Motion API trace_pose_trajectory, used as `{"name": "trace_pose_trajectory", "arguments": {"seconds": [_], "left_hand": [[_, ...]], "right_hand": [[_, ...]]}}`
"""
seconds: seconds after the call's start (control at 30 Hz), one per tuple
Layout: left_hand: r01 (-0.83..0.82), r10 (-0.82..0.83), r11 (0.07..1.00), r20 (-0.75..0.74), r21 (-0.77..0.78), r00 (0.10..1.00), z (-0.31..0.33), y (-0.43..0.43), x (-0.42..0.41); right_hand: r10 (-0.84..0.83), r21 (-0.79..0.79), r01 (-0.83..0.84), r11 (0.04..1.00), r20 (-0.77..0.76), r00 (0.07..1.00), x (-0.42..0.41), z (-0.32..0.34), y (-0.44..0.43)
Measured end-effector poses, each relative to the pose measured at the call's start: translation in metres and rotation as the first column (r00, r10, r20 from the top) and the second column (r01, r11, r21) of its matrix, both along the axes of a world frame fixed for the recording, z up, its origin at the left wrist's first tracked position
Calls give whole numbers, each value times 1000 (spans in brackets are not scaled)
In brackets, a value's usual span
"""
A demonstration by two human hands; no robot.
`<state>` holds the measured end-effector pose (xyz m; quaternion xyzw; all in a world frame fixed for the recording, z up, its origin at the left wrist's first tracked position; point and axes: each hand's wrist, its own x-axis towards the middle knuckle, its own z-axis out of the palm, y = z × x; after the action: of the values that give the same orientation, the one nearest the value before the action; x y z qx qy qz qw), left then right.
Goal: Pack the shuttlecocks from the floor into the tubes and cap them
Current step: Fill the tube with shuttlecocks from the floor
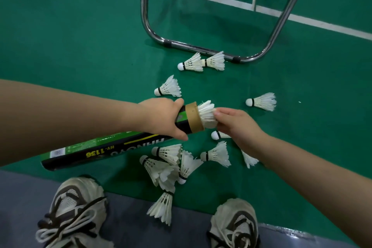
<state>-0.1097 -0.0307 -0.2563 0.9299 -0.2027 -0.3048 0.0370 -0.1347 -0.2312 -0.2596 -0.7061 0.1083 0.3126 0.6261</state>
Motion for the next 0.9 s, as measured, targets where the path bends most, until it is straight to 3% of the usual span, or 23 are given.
{"name": "trace_pose_trajectory", "arguments": {"seconds": [0.13, 0.27, 0.47, 0.57, 0.7, 0.77, 0.8, 0.83, 0.87, 0.9], "left_hand": [[15, -14, 1000, 42, -23, 999, 7, -12, 3], [88, -87, 996, 58, -6, 994, 14, -21, 0], [166, -163, 986, 66, -33, 984, 19, -35, -5], [142, -139, 989, 84, -30, 987, 17, -40, -4], [30, -23, 998, 103, -63, 994, 17, -40, 6], [19, -12, 998, 105, -63, 994, 15, -37, 6], [22, -17, 998, 102, -52, 995, 14, -36, 5], [29, -25, 999, 98, -36, 995, 13, -33, 4], [36, -34, 999, 94, -19, 995, 12, -31, 3], [43, -42, 999, 92, -5, 995, 11, -30, 3]], "right_hand": [[204, 112, -194, 975, -84, 975, 6, 15, -9], [444, 242, -404, 882, -139, 885, 9, 22, -21], [518, 314, -451, 836, -176, 837, 2, 13, -15], [418, 262, -370, 892, -160, 894, 3, 13, -6], [30, -29, -27, 999, 93, 995, 15, 11, -19], [-126, -247, 176, 953, 206, 970, 22, 5, -43], [-127, -399, 216, 891, 239, 963, 23, -1, -58], [-18, -594, 141, 792, 208, 978, 23, -7, -71], [156, -743, -53, 667, 69, 985, 21, -13, -80], [319, -779, -288, 557, -120, 940, 16, -18, -83]]}}
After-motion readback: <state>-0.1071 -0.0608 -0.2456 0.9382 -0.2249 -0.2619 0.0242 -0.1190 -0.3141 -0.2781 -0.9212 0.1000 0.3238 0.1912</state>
